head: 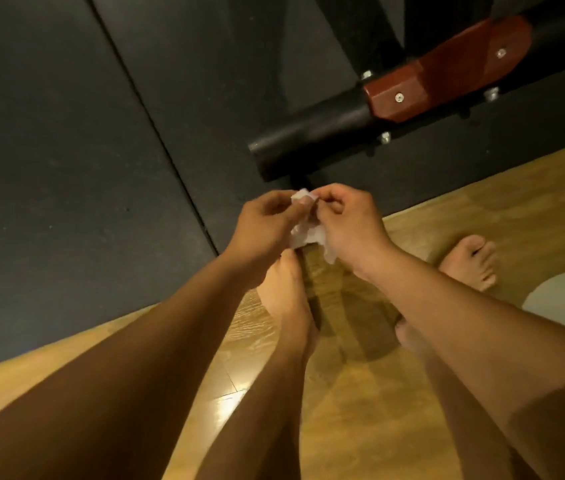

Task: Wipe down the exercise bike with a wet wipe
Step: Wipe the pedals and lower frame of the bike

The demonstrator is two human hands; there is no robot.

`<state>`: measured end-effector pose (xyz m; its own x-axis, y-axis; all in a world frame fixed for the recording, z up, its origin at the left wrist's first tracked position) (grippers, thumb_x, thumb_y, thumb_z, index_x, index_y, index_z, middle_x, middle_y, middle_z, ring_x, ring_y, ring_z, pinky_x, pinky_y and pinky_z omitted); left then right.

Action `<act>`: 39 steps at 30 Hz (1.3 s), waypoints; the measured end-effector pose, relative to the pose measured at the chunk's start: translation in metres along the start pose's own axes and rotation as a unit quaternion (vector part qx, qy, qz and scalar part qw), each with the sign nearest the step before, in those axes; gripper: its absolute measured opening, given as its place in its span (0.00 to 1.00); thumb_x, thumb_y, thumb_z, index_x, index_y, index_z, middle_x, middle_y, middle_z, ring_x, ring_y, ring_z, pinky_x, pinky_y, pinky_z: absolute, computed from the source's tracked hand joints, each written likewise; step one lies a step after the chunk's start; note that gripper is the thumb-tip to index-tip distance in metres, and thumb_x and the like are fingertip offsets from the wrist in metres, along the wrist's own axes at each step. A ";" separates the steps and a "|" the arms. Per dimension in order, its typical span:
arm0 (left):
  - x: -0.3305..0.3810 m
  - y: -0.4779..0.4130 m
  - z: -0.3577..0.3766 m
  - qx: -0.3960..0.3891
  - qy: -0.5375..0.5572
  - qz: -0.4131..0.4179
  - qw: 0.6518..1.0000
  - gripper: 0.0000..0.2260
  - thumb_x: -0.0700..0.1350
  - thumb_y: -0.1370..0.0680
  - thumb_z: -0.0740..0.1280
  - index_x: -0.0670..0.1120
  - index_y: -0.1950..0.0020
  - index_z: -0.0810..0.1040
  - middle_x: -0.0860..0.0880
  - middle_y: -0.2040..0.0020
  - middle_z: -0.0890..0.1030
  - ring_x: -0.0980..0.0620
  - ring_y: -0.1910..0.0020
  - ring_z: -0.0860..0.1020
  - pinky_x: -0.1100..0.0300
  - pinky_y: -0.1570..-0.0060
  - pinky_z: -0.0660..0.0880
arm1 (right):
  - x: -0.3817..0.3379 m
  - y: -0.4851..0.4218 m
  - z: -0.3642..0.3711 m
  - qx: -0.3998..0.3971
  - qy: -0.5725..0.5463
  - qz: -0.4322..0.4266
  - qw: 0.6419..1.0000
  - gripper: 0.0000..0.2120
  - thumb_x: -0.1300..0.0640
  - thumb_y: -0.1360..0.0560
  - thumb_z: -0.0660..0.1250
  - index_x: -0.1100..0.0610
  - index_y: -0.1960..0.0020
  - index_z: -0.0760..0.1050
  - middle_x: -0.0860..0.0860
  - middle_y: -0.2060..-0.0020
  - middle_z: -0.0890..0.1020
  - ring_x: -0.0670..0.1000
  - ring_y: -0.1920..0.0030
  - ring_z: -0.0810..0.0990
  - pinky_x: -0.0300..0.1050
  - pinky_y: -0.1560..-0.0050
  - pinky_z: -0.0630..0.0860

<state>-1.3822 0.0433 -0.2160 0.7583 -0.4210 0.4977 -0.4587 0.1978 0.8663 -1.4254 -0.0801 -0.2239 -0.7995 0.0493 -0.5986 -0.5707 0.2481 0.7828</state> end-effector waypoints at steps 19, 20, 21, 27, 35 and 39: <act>0.009 -0.034 -0.027 0.127 0.202 -0.047 0.970 0.03 0.35 0.22 0.69 0.41 0.51 0.79 0.43 0.54 0.83 0.49 0.57 0.84 0.58 0.62 0.82 | -0.110 -0.038 0.025 -0.060 0.590 -0.366 0.718 0.23 0.50 0.19 0.55 0.63 0.31 0.70 0.62 0.32 0.72 0.61 0.30 0.68 0.53 0.29 0.64; 0.005 -0.035 -0.028 0.130 0.193 -0.051 0.971 0.04 0.34 0.23 0.69 0.41 0.51 0.79 0.42 0.54 0.83 0.47 0.56 0.84 0.56 0.61 0.83 | -0.087 -0.041 0.040 -0.087 0.653 -0.333 0.675 0.29 0.46 0.18 0.50 0.65 0.25 0.61 0.65 0.27 0.64 0.63 0.25 0.59 0.56 0.24 0.56; -0.001 -0.033 -0.031 0.141 0.190 -0.059 0.970 0.05 0.34 0.23 0.68 0.42 0.50 0.78 0.42 0.54 0.83 0.46 0.56 0.84 0.54 0.60 0.83 | -0.072 -0.049 0.048 -0.099 0.696 -0.285 0.652 0.33 0.42 0.18 0.47 0.63 0.22 0.51 0.64 0.23 0.55 0.64 0.23 0.51 0.59 0.23 0.50; -0.047 -0.013 -0.087 0.224 0.165 -0.123 0.953 0.04 0.43 0.20 0.66 0.47 0.46 0.75 0.44 0.48 0.80 0.46 0.51 0.82 0.52 0.53 0.80 | -0.107 -0.107 0.105 -0.208 0.664 -0.229 0.681 0.28 0.35 0.27 0.62 0.51 0.33 0.69 0.53 0.40 0.77 0.58 0.40 0.76 0.51 0.48 0.69; -0.030 -0.018 -0.068 0.182 0.115 -0.073 0.974 0.04 0.42 0.21 0.65 0.51 0.50 0.76 0.48 0.51 0.80 0.45 0.48 0.81 0.51 0.47 0.79 | -0.098 -0.100 0.001 -0.131 0.736 -0.312 0.587 0.43 0.44 0.34 0.76 0.55 0.26 0.60 0.56 0.34 0.73 0.58 0.37 0.73 0.55 0.36 0.70; 0.003 -0.034 -0.038 0.132 0.089 -0.018 0.987 0.05 0.44 0.21 0.67 0.52 0.46 0.77 0.51 0.49 0.81 0.49 0.47 0.81 0.47 0.42 0.78 | -0.090 -0.100 -0.028 -0.037 0.797 -0.278 0.536 0.41 0.56 0.37 0.78 0.60 0.29 0.64 0.59 0.37 0.75 0.60 0.38 0.73 0.55 0.34 0.68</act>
<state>-1.3470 0.0689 -0.2420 0.8350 -0.2571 0.4865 -0.5165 -0.0614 0.8541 -1.3013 -0.1369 -0.2434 0.3866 -0.9149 0.1160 -0.7621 -0.2462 0.5988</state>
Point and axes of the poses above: each hand's wrist, its own y-axis away from the middle knuckle, its own z-axis out of the palm, x = y × z, the point moved 9 cm from there along -y, towards the middle knuckle
